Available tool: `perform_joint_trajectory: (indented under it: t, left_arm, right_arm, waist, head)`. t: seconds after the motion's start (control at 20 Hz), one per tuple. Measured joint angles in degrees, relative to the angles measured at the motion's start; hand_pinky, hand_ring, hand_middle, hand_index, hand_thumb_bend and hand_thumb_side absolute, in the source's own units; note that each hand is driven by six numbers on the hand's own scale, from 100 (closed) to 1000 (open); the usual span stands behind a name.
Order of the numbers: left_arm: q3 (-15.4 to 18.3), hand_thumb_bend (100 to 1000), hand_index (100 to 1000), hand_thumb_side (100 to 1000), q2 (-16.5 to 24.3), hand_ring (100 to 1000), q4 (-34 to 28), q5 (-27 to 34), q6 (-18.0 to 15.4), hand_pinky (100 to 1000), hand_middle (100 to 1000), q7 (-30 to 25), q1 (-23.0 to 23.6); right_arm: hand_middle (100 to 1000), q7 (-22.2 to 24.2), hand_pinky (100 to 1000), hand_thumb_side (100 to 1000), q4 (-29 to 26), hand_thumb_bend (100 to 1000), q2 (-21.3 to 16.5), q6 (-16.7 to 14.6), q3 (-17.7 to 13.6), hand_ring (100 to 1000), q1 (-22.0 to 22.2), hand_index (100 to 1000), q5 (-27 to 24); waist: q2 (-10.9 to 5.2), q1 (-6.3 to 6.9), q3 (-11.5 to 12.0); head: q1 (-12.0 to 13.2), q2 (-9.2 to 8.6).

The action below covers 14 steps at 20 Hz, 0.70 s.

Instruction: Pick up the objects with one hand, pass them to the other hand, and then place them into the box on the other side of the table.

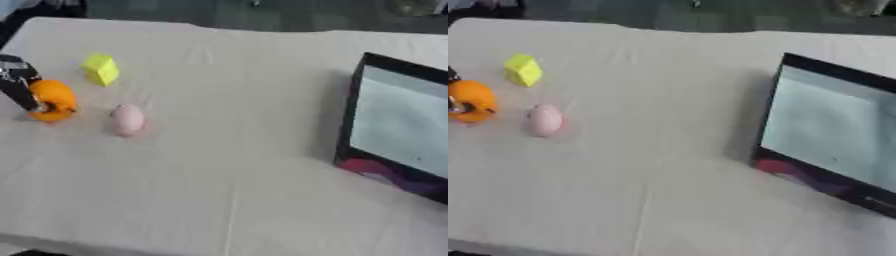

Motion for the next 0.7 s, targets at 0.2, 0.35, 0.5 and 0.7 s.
perform_joint_trajectory:
  t: [0.2,0.35,0.5,0.7]
  left_arm:
    - [0.2,341,539,100,0.0,600,-0.6,2.7,0.5,719,505,1.3,0.5]
    - [0.2,333,535,100,0.2,590,-2.1,5.1,0.6,718,491,2.2,1.0]
    - [0.2,304,526,100,0.9,577,-5.4,7.6,1.1,720,477,2.8,1.6]
    - [-0.1,267,510,100,2.3,555,-12.1,12.2,2.3,732,455,4.4,2.9]
  right_arm:
    - [998,0.1,1000,767,0.0,100,0.0,0.1,0.0,1000,0.0,1000,0.0]
    - [997,0.1,1000,757,0.0,100,0.0,0.0,0.0,1000,-0.1,1000,0.0]
    - [997,0.1,1000,736,0.0,100,0.0,0.0,0.0,1000,-0.4,1000,0.0]
    - [997,0.3,1000,694,-0.2,100,-0.3,-0.4,0.4,1000,-1.6,1000,-1.2]
  waist:
    - [0.00,0.00,0.1]
    - [0.00,0.00,0.1]
    - [0.00,-0.02,0.1]
    - [0.00,-0.02,0.1]
  head:
    - [0.1,0.00]
    - [0.1,0.00]
    - [0.0,0.01]
    - [0.0,0.01]
